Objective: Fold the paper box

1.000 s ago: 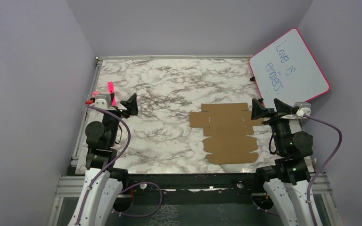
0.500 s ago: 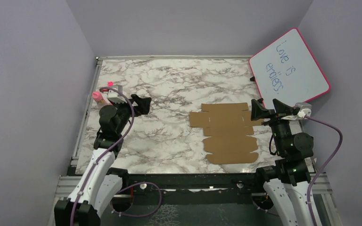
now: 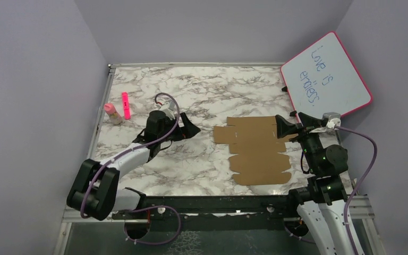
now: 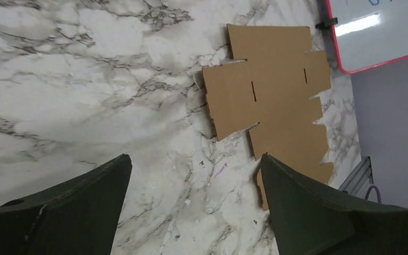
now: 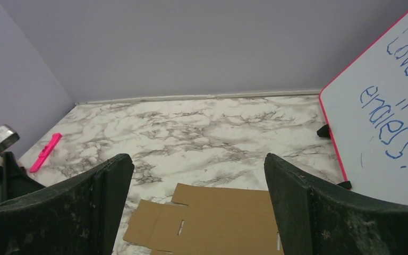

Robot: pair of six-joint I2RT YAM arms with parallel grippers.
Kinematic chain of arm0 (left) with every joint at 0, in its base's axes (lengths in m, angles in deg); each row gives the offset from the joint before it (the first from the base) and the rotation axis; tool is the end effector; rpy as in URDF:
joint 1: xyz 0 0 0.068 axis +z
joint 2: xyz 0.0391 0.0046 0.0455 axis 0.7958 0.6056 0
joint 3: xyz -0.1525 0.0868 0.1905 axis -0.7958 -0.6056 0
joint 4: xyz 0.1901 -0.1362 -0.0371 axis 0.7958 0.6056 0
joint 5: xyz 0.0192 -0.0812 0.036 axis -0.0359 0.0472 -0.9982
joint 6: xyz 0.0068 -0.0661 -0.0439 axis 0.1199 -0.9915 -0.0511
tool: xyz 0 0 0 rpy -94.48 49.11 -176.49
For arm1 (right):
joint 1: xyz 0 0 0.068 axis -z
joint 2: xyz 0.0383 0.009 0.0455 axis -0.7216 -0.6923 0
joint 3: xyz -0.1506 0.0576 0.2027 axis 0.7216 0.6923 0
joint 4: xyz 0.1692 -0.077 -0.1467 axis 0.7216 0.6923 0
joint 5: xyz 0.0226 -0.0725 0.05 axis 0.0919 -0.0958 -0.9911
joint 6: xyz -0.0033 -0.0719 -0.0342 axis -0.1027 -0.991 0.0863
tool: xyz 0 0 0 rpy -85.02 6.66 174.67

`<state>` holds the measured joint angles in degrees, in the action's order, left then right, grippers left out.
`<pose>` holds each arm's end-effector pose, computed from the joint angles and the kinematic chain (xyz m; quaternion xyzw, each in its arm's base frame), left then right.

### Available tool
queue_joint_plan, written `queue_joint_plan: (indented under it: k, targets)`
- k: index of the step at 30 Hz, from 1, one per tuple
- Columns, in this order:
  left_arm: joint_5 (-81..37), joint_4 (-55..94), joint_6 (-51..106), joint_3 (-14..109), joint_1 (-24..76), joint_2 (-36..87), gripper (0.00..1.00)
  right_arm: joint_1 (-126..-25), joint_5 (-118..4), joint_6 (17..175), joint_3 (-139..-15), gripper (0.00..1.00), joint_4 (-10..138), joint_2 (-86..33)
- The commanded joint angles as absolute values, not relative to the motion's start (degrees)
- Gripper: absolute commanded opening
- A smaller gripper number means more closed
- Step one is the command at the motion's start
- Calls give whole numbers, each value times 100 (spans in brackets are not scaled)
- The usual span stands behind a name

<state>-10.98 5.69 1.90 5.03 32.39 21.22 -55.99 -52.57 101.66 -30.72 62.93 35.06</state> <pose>0.2436 -0.1145 0.1923 -0.0330 0.8369 -0.3783 0.3943 0.1265 0.0256 0.3189 -0.0055 0.6396 0.1658 0.7506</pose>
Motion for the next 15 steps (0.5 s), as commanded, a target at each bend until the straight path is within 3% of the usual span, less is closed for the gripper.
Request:
queue_joint_plan:
  k: [1,15]
  targets:
    - [-689,-171,-381,854,2930,2990,89,-5640,-5496,10098,-3136,100,6106,3487]
    - [-213,-489,-692,2094,2490,5211,62,-5641,-5588,9978,-3233,100,6140,3277]
